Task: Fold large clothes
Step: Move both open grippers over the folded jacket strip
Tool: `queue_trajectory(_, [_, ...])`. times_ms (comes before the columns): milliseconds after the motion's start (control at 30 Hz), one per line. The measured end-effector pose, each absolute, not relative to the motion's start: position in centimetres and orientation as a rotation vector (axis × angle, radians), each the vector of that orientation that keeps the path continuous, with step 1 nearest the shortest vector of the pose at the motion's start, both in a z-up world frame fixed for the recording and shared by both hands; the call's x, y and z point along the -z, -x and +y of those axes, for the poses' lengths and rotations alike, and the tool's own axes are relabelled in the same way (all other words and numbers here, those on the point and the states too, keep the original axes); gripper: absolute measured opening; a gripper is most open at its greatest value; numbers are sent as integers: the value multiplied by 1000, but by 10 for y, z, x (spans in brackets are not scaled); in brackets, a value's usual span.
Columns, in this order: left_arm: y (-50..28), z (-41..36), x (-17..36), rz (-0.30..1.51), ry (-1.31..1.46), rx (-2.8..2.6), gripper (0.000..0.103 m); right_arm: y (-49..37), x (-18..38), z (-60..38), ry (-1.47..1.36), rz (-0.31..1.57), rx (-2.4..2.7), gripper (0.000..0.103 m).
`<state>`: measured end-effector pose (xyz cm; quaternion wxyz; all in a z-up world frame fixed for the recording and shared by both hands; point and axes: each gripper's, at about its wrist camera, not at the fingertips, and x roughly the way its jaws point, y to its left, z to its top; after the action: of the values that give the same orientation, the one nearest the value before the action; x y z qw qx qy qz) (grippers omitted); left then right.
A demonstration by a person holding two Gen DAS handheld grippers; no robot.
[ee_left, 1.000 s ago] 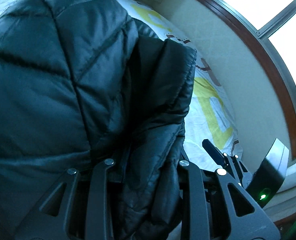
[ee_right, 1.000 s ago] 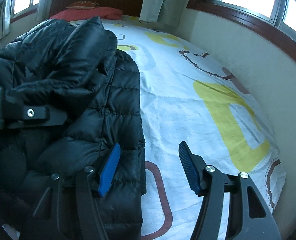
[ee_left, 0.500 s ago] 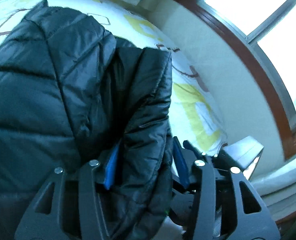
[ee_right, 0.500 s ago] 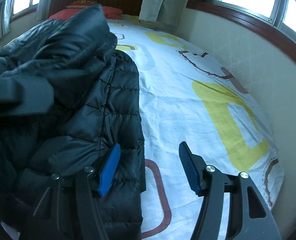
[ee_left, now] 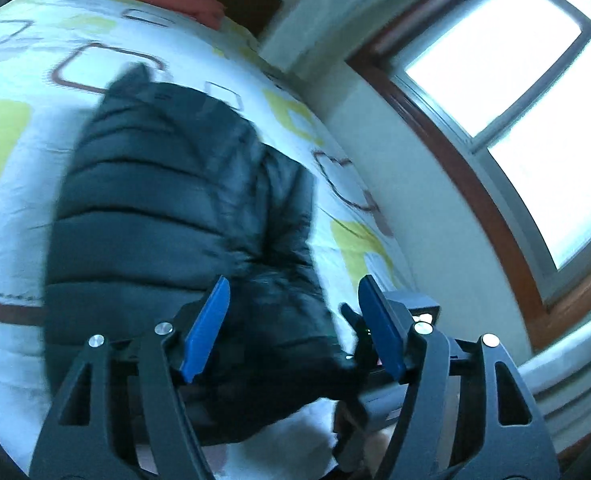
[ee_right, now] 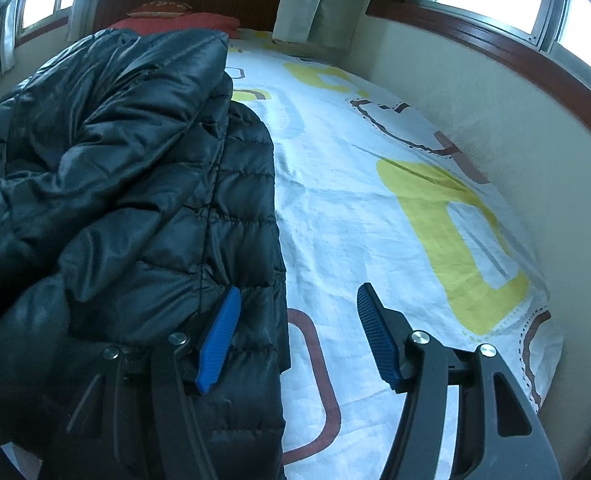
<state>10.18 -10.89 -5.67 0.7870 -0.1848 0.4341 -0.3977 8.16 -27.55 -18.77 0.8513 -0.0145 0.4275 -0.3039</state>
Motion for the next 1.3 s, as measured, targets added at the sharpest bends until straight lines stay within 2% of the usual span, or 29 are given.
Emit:
queue_trajectory(333, [-153,-16,120,964,582,544,68,-82,176,-280,-29,911,634,61])
queue_trajectory(400, [-161,-8,134,986,651,532,74,-80,168,-287,-87,903,627,61])
queue_trajectory(733, [-175,-8,165,1038,778,569,80,-77,138,-318,-521,782,431,61])
queue_trajectory(833, [-175,-9,169,1037,794,575,81,-87,146,-322,-673,769,324,68])
queue_trajectory(1100, [-176,-6,183,1061,930,560,85,-111,184,-335,-1008,752,144,68])
queue_trajectory(1300, [-177,-6,182,1054,990,559,85,-115,185,-343,-1105,700,62,70])
